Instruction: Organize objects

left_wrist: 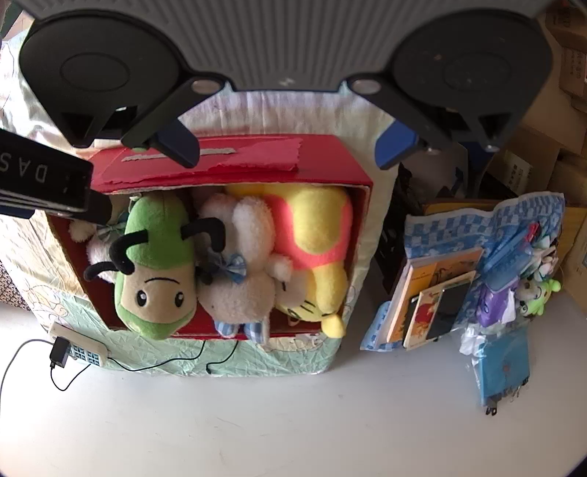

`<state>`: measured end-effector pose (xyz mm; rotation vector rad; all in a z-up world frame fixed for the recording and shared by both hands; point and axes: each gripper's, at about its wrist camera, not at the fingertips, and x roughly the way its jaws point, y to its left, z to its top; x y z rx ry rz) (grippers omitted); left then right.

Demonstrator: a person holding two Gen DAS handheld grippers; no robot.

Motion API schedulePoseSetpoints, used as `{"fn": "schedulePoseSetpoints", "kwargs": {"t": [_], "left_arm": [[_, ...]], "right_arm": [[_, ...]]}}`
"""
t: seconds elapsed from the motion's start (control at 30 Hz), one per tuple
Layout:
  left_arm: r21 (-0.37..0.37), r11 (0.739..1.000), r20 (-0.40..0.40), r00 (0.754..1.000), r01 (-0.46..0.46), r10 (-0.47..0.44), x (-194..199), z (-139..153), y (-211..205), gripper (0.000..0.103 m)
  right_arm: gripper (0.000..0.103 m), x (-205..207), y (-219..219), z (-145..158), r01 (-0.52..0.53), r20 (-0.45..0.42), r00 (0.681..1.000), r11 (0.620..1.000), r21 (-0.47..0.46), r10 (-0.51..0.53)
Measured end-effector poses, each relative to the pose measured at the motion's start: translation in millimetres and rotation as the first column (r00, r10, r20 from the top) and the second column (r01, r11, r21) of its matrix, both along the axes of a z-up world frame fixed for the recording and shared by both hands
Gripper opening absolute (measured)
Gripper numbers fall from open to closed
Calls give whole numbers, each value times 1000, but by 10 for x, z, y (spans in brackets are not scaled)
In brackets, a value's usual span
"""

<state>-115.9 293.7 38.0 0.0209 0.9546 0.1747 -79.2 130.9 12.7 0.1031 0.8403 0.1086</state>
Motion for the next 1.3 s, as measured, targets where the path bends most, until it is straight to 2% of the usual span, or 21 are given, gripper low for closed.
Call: {"fn": "schedulePoseSetpoints", "kwargs": {"t": [0.43, 1.3], "left_arm": [[5, 1000, 0, 1000, -16, 16, 50, -9, 44, 102], [3, 1000, -44, 999, -22, 22, 165, -146, 49, 102]], "right_arm": [[81, 39, 5, -20, -4, 8, 1000, 1000, 24, 4], [71, 92, 22, -142, -34, -14, 999, 998, 49, 35]]}}
